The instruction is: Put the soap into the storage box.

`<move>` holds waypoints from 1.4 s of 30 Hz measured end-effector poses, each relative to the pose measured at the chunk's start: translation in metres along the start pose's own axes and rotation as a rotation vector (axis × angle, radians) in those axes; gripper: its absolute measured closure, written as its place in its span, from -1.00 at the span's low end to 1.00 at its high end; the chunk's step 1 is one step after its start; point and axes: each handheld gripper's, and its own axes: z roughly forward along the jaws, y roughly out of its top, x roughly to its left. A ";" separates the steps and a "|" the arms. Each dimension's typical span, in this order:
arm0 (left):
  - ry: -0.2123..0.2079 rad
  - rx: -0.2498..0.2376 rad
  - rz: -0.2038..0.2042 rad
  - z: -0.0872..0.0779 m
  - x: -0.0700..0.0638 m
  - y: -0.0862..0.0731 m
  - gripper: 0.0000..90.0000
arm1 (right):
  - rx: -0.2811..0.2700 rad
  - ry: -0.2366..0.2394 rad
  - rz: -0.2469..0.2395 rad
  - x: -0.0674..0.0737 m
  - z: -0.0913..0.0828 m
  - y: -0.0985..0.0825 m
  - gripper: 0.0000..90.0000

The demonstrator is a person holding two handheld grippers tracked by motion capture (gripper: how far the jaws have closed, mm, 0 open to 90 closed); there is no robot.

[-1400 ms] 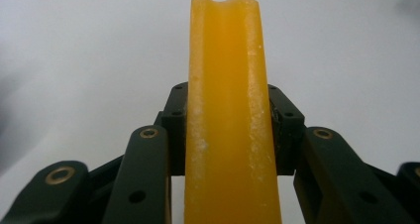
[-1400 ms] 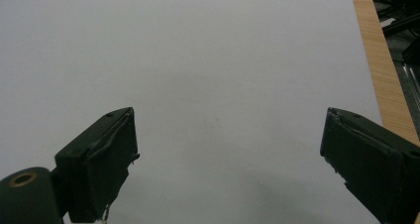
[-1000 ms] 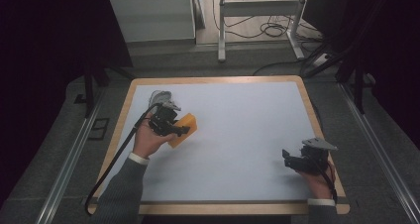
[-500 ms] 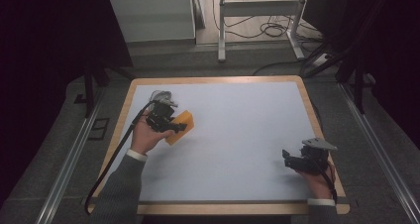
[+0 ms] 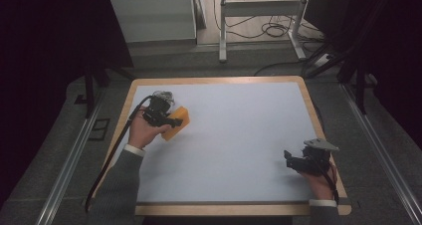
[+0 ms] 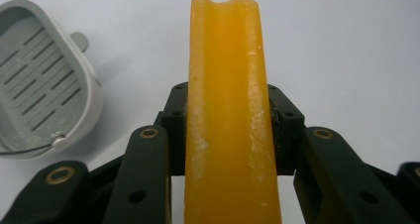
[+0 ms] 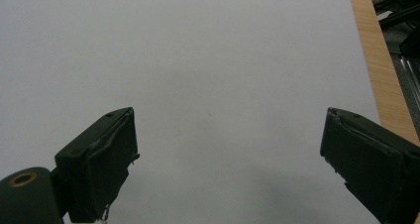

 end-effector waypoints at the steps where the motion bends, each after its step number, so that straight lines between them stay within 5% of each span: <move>1: 0.000 0.000 0.000 0.000 0.000 0.000 0.36 | -0.001 0.001 0.001 0.000 0.000 0.000 -0.83; 42: 0.005 -0.031 -0.097 -0.002 0.042 0.025 0.36 | 0.002 -0.010 0.012 -0.003 0.000 -0.001 -0.83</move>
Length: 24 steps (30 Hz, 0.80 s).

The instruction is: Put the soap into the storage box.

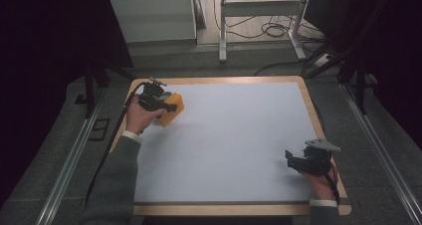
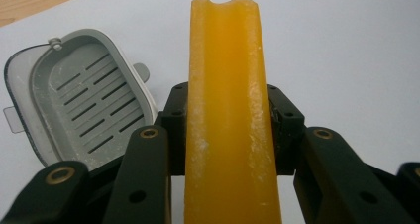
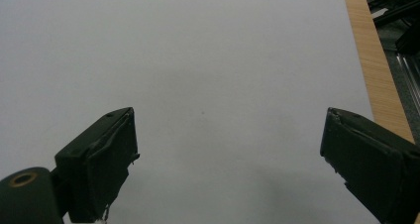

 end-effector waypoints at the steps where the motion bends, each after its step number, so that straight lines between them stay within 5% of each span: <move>1: -0.002 0.002 -0.004 0.000 0.003 0.002 0.36 | 0.002 -0.001 0.000 0.000 0.000 0.000 -0.83; 24: 0.058 -0.034 -0.146 0.014 0.040 0.016 0.36 | -0.003 -0.005 0.007 -0.002 -0.001 -0.001 -0.83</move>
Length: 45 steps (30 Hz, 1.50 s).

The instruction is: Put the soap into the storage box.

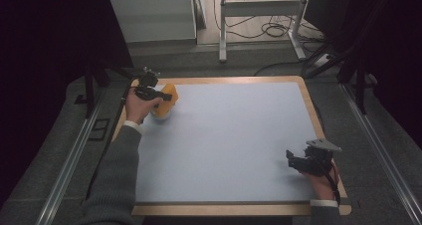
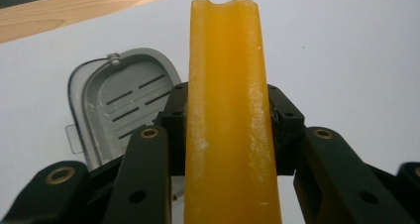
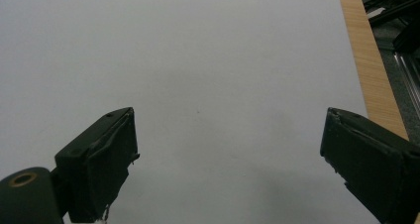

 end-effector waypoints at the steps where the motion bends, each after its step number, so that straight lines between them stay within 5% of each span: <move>1: -0.002 0.011 -0.004 0.002 0.003 0.000 0.36 | 0.001 -0.001 0.001 0.000 0.000 0.000 -0.83; 21: 0.059 -0.049 -0.142 0.017 0.032 0.006 0.36 | 0.001 -0.013 0.010 -0.004 -0.001 -0.001 -0.83; 33: 0.085 -0.027 -0.162 0.033 0.039 -0.002 0.36 | 0.001 -0.016 0.011 -0.005 -0.001 -0.002 -0.83; 36: 0.055 -0.076 -0.190 0.033 0.041 -0.005 0.26 | 0.005 -0.015 0.010 -0.005 0.000 -0.002 -0.83; 45: 0.092 -0.169 -0.123 0.007 0.031 -0.003 -0.13 | 0.010 -0.012 0.007 -0.004 0.000 -0.002 -0.83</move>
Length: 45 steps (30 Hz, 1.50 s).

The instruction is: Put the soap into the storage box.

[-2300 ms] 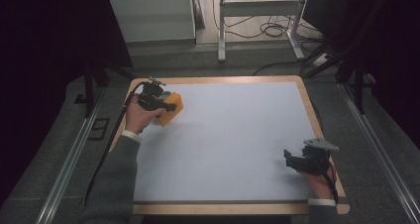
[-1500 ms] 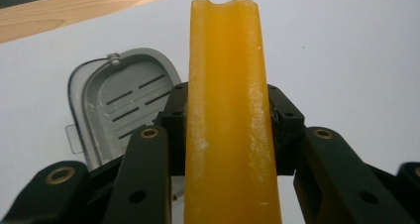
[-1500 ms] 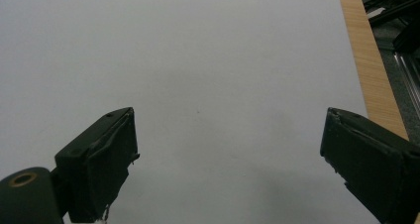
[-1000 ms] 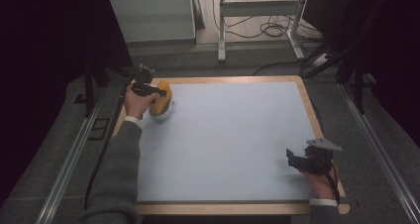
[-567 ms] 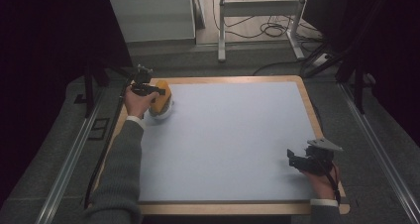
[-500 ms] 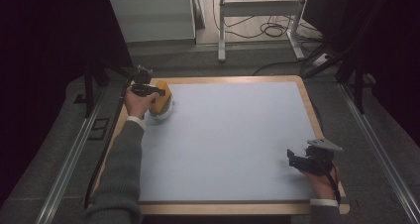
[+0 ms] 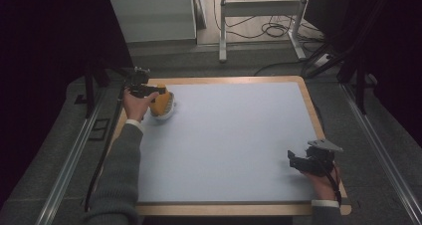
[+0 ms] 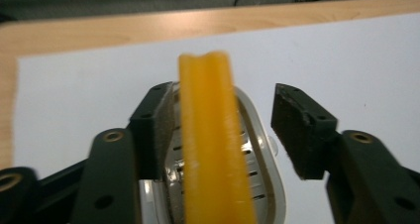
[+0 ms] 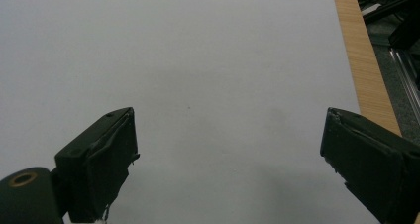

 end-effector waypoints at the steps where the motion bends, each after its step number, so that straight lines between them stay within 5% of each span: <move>1: -0.003 -0.001 0.014 -0.004 -0.001 0.000 -0.17 | 0.001 0.000 0.000 0.000 0.000 0.000 -0.83; 6: -0.067 0.001 0.061 -0.020 -0.008 -0.004 -0.42 | -0.006 0.008 -0.005 0.001 0.000 0.000 -0.83; 10: -0.192 -0.039 0.079 -0.039 -0.011 -0.016 -0.44 | -0.010 0.002 -0.001 0.001 -0.001 0.000 -0.83; 21: -0.275 -0.046 0.154 -0.063 -0.023 -0.057 -0.44 | -0.027 0.012 -0.018 0.005 -0.003 0.001 -0.83; 27: -0.266 -0.015 0.218 -0.060 -0.036 -0.082 -0.50 | -0.043 0.027 -0.028 0.006 -0.006 0.002 -0.83; 32: -0.266 -0.010 0.222 -0.057 -0.039 -0.101 -0.50 | -0.053 0.030 -0.029 0.006 -0.007 0.002 -0.83; 35: -0.204 0.018 0.239 -0.050 -0.041 -0.115 -0.52 | -0.053 0.030 -0.027 0.005 -0.007 0.002 -0.83; 45: -0.206 0.053 0.199 -0.039 -0.044 -0.156 -0.46 | -0.055 0.040 -0.039 0.009 -0.007 0.003 -0.83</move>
